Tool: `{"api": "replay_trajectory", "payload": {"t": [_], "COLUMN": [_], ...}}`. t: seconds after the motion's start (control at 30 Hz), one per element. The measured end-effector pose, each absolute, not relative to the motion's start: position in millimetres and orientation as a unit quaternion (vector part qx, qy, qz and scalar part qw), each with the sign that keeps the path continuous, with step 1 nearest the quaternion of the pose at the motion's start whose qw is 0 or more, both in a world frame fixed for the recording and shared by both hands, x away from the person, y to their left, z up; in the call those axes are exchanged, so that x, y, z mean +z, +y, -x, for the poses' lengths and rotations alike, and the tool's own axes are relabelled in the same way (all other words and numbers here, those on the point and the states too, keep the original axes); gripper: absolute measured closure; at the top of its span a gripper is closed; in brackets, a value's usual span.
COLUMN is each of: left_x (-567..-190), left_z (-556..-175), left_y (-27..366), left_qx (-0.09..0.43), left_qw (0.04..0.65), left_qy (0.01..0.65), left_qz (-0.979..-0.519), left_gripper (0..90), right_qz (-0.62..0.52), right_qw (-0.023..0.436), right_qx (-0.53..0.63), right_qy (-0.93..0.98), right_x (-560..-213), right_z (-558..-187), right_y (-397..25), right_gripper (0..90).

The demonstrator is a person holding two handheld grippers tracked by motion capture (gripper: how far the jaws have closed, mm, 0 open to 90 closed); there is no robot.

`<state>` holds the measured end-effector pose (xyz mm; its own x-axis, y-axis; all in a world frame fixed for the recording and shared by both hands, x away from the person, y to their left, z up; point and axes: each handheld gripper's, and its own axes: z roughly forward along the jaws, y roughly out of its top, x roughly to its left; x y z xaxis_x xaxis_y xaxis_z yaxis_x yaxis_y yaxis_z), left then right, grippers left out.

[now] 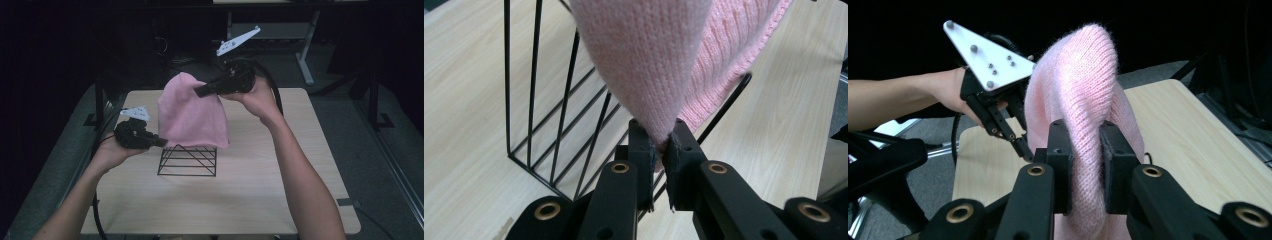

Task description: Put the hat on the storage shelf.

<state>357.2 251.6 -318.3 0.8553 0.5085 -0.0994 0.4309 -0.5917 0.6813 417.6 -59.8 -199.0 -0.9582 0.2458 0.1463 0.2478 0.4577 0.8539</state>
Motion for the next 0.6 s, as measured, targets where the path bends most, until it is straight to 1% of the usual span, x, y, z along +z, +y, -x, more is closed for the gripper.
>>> {"api": "replay_trajectory", "payload": {"t": [0.33, 0.6], "left_x": [-329, -341], "left_z": [-352, -348], "left_y": [264, 271], "left_qx": [0.062, 0.060], "left_qw": [0.360, 0.354], "left_qy": [0.272, 0.282], "left_qz": [-0.890, -0.890], "left_gripper": [83.3, 83.3], "right_qz": [0.127, 0.116], "right_qw": [0.019, 0.031], "right_qx": [-0.503, -0.504], "right_qy": [-0.855, -0.855], "right_x": [-211, -227], "right_z": [-410, -406], "right_y": [-47, -42], "right_gripper": [77.2, 76.8]}}
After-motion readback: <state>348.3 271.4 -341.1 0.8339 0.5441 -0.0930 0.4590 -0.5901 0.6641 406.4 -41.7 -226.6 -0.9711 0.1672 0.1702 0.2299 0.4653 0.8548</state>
